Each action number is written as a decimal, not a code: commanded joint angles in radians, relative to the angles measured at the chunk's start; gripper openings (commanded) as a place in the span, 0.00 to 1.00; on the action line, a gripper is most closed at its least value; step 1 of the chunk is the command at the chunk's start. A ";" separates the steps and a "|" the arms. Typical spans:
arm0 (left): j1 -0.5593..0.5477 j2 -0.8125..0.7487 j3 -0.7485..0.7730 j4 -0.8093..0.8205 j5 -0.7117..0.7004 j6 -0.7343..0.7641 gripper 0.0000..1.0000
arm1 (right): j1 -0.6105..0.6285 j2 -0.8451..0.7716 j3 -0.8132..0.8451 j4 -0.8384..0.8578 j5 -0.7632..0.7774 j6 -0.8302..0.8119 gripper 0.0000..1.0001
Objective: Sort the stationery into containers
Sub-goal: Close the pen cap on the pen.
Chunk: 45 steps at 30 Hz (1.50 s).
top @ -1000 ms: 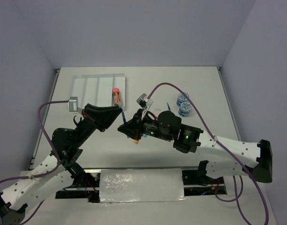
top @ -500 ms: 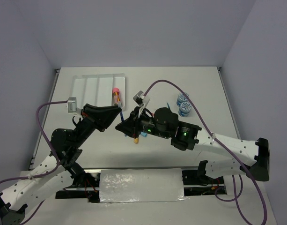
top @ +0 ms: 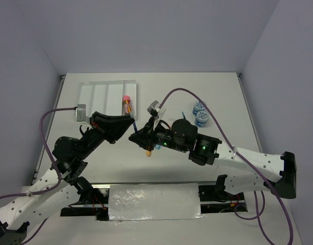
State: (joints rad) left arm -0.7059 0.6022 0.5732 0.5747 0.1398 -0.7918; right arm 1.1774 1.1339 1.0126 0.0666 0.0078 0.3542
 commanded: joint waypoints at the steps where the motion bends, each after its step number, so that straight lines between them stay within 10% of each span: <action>1: -0.010 -0.005 0.077 -0.160 0.026 0.088 0.18 | -0.007 -0.031 0.026 0.121 0.001 -0.079 0.00; 10: -0.010 0.001 0.194 -0.254 0.057 0.155 0.37 | 0.025 0.020 0.072 0.078 0.020 -0.129 0.00; 17: -0.010 -0.019 0.194 -0.280 0.063 0.177 0.27 | 0.025 0.012 0.087 0.068 0.050 -0.138 0.00; 22: -0.010 -0.027 0.163 -0.248 0.072 0.164 0.48 | 0.025 0.007 0.096 0.062 0.061 -0.141 0.00; 34: -0.010 0.022 0.198 -0.271 0.087 0.190 0.50 | 0.025 0.029 0.113 0.039 0.052 -0.155 0.00; 45: -0.010 0.042 0.208 -0.282 0.103 0.212 0.19 | 0.028 0.033 0.126 0.036 0.046 -0.164 0.00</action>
State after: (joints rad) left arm -0.7166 0.6411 0.7467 0.2607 0.2295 -0.6025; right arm 1.1954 1.1694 1.0821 0.0734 0.0566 0.2108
